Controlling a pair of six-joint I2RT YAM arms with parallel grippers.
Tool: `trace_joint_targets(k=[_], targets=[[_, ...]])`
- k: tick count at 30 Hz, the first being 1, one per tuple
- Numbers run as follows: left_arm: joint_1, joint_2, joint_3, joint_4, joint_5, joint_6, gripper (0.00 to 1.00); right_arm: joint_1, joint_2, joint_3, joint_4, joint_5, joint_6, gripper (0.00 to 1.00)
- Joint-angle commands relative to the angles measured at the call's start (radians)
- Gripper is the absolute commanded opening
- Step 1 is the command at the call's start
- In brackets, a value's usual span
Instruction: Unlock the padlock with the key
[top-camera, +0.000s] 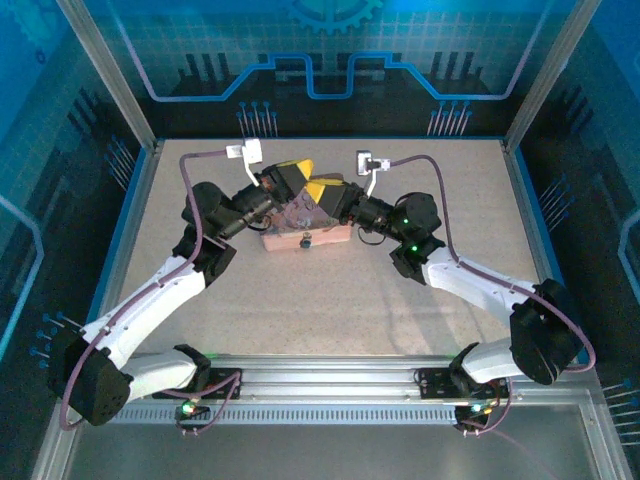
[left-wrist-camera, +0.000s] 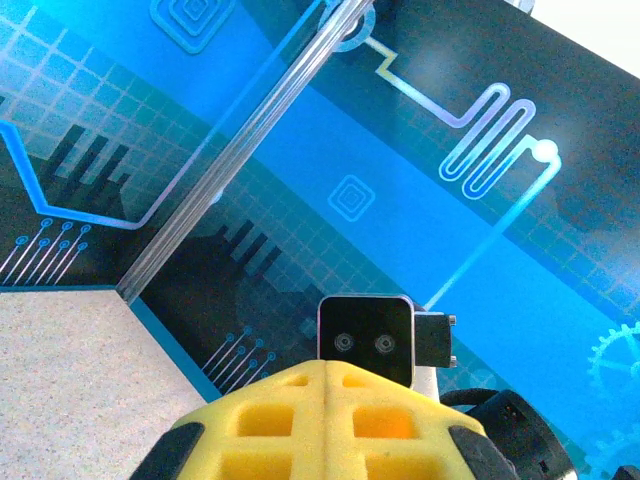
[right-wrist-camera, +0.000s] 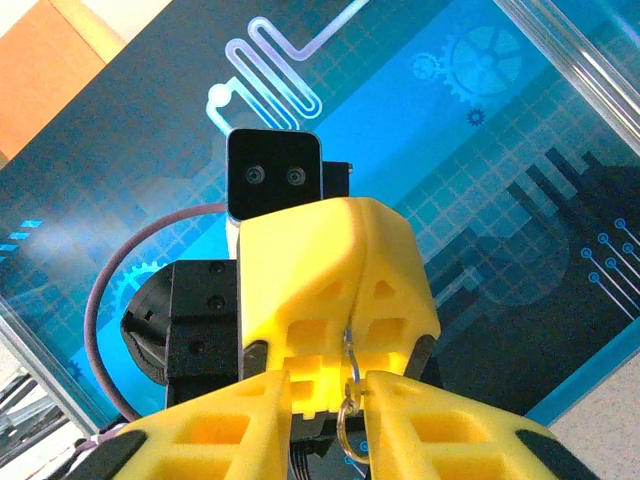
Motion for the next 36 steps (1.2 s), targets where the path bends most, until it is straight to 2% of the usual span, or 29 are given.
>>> trace_joint_targets(k=[1,25,36], targets=[[-0.009,0.002,-0.013,0.045,-0.027,-0.011,0.0,0.019,0.016,0.023,0.018,0.017,0.006,0.25],[-0.008,0.007,-0.034,0.08,-0.031,-0.024,0.0,0.016,0.03,0.026,0.01,0.051,0.031,0.15],[-0.009,0.008,-0.036,0.078,-0.047,-0.025,0.0,0.017,0.038,0.027,-0.004,0.049,0.042,0.08]])
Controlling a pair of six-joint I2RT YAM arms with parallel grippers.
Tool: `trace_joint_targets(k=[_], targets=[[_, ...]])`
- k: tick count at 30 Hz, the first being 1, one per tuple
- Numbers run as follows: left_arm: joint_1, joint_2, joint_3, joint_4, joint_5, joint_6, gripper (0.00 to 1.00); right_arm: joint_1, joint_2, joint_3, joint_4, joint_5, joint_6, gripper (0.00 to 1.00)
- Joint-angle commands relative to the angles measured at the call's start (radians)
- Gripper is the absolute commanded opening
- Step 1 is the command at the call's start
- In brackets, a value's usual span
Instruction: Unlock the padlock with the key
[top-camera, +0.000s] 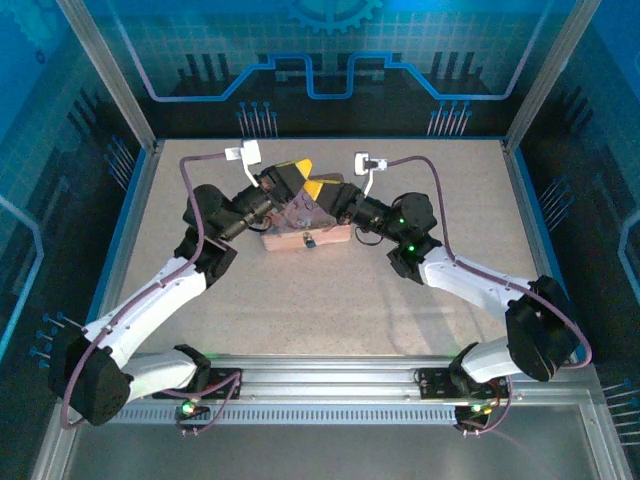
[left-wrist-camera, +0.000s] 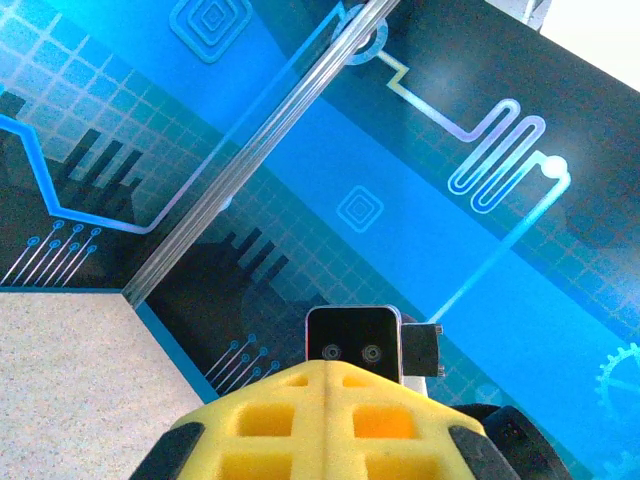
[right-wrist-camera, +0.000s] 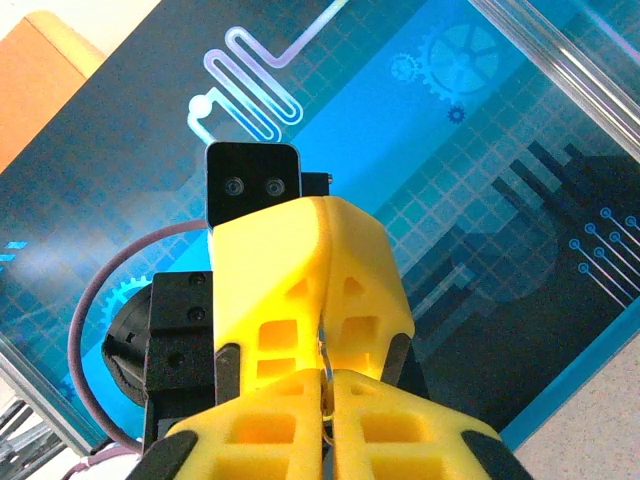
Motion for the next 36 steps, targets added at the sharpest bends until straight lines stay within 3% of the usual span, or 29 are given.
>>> trace_joint_targets(k=[1,7,8,10,17,25,31,36], targets=[[-0.008,0.007,-0.014,0.051,-0.015,-0.002,0.0,0.01,0.018,0.027,-0.005,0.013,0.008,0.07],[-0.009,0.001,-0.014,0.042,-0.02,0.007,0.01,0.009,0.005,0.021,-0.036,0.015,-0.007,0.0],[-0.008,0.0,-0.014,0.04,-0.02,0.011,0.07,0.007,-0.001,0.02,-0.048,0.016,-0.014,0.0],[-0.008,-0.004,-0.01,0.021,-0.024,0.023,0.27,0.004,-0.022,0.015,-0.102,0.015,-0.04,0.0],[0.031,-0.048,0.024,-0.172,-0.053,0.114,0.55,-0.026,-0.199,-0.02,-0.515,0.054,-0.282,0.0],[0.094,0.064,0.174,-0.573,-0.041,0.27,0.63,-0.065,-0.417,-0.007,-1.091,0.215,-0.577,0.0],[0.094,0.22,0.269,-0.651,-0.019,0.387,0.65,-0.082,-0.527,-0.02,-1.218,0.247,-0.677,0.0],[0.074,0.453,0.463,-0.862,-0.036,0.532,0.67,-0.086,-0.564,-0.017,-1.328,0.319,-0.691,0.0]])
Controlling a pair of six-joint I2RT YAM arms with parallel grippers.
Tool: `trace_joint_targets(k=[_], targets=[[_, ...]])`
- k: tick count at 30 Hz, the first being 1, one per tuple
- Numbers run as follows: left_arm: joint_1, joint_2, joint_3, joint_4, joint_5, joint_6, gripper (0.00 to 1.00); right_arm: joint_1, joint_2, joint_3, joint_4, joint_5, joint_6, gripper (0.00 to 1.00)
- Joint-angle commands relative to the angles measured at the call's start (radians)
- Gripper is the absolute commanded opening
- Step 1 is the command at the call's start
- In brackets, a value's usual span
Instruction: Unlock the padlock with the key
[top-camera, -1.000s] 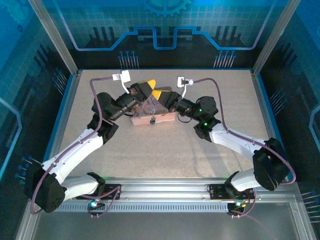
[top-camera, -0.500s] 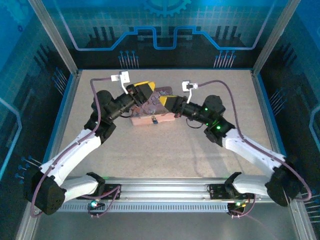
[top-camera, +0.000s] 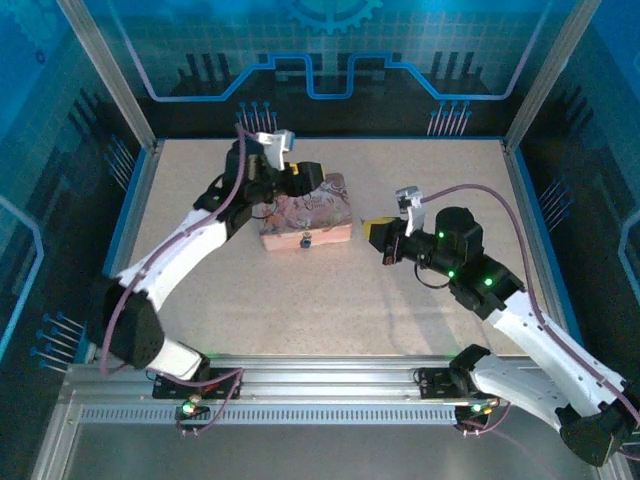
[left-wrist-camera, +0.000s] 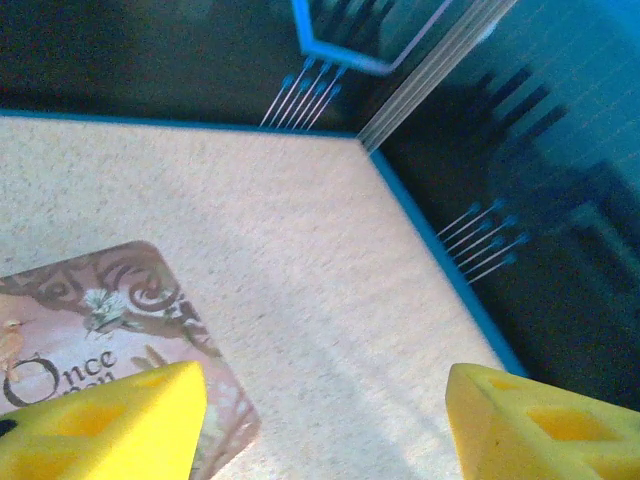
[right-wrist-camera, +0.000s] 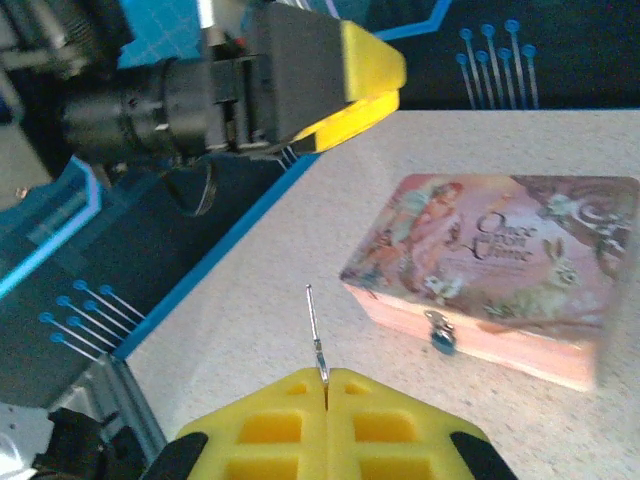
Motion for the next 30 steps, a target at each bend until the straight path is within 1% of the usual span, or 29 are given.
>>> trace_joint_targets(k=[1,6,9,12,20,24,30], targets=[[-0.018,0.144,0.145,-0.212,-0.018,0.153,0.67,-0.013,-0.029,0.014,-0.151,0.088,-0.051,0.0],[-0.058,0.382,0.416,-0.454,-0.117,0.196,0.67,-0.023,-0.052,0.038,-0.264,0.2,-0.036,0.0],[-0.089,0.487,0.532,-0.537,-0.175,0.216,0.68,-0.035,-0.048,0.063,-0.328,0.23,-0.037,0.0],[-0.112,0.557,0.605,-0.588,-0.204,0.226,0.68,-0.045,-0.041,0.077,-0.379,0.257,-0.034,0.0],[-0.144,0.651,0.681,-0.644,-0.196,0.235,0.68,-0.061,-0.049,0.062,-0.401,0.267,-0.015,0.0],[-0.163,0.662,0.66,-0.644,-0.201,0.243,0.69,-0.071,-0.053,0.06,-0.421,0.274,-0.011,0.0],[-0.19,0.64,0.599,-0.635,-0.201,0.243,0.69,-0.093,-0.053,0.064,-0.444,0.274,0.0,0.0]])
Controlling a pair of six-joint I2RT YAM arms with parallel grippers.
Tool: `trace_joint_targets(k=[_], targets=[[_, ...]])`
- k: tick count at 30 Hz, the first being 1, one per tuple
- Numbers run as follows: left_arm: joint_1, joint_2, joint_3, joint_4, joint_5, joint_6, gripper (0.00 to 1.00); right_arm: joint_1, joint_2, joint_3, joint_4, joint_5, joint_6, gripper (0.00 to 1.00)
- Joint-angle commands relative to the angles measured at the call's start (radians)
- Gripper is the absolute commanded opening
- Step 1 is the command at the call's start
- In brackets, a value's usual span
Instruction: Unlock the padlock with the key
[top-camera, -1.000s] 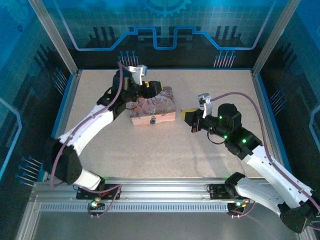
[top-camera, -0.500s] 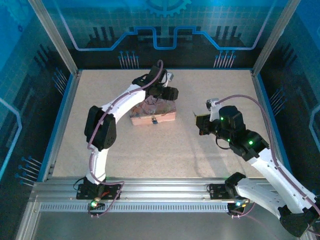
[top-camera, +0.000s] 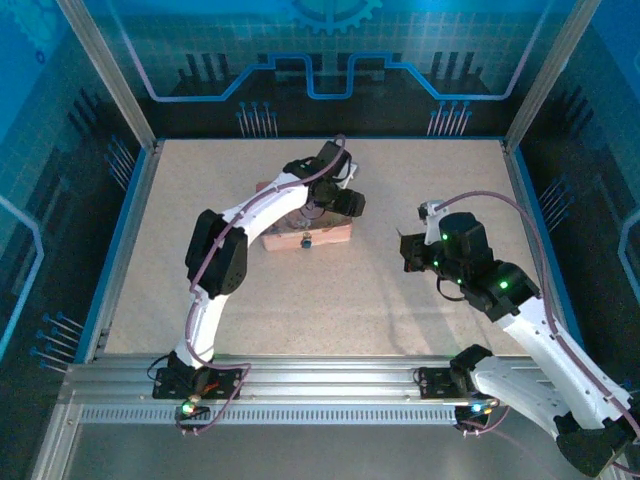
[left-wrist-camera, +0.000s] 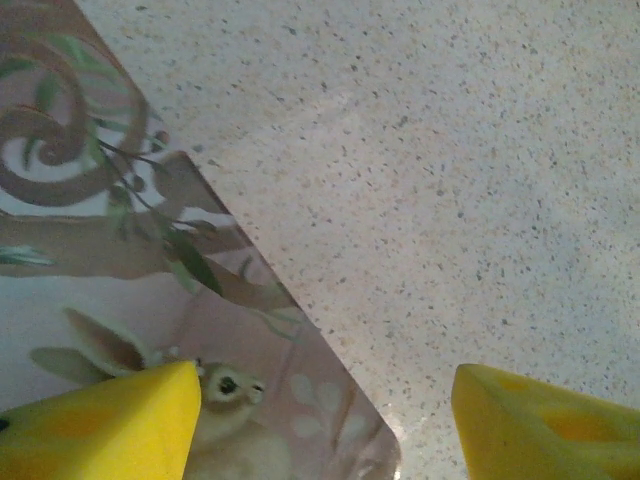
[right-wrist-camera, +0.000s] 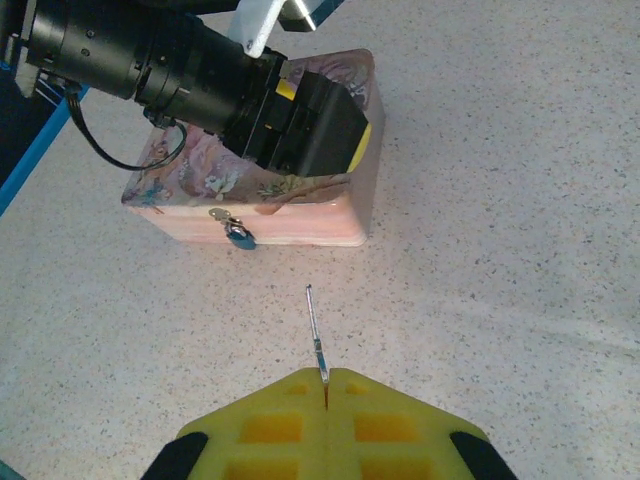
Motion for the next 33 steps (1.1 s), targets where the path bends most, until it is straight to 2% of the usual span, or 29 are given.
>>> trace_joint_targets(k=[1,15,27,33], targets=[[-0.024,-0.021,-0.05,-0.018,-0.008,0.028,0.69,-0.026,-0.013,0.016,-0.043,0.012,0.019,0.0],[-0.096,-0.14,-0.212,0.041,0.024,0.002,0.69,-0.135,-0.029,0.002,-0.064,-0.079,0.026,0.0],[-0.169,-0.192,-0.28,0.062,0.034,-0.032,0.69,-0.145,-0.005,-0.009,-0.039,-0.11,0.039,0.0],[-0.169,-0.269,-0.285,0.083,0.045,-0.033,0.71,-0.144,0.021,-0.023,-0.002,-0.14,0.047,0.0]])
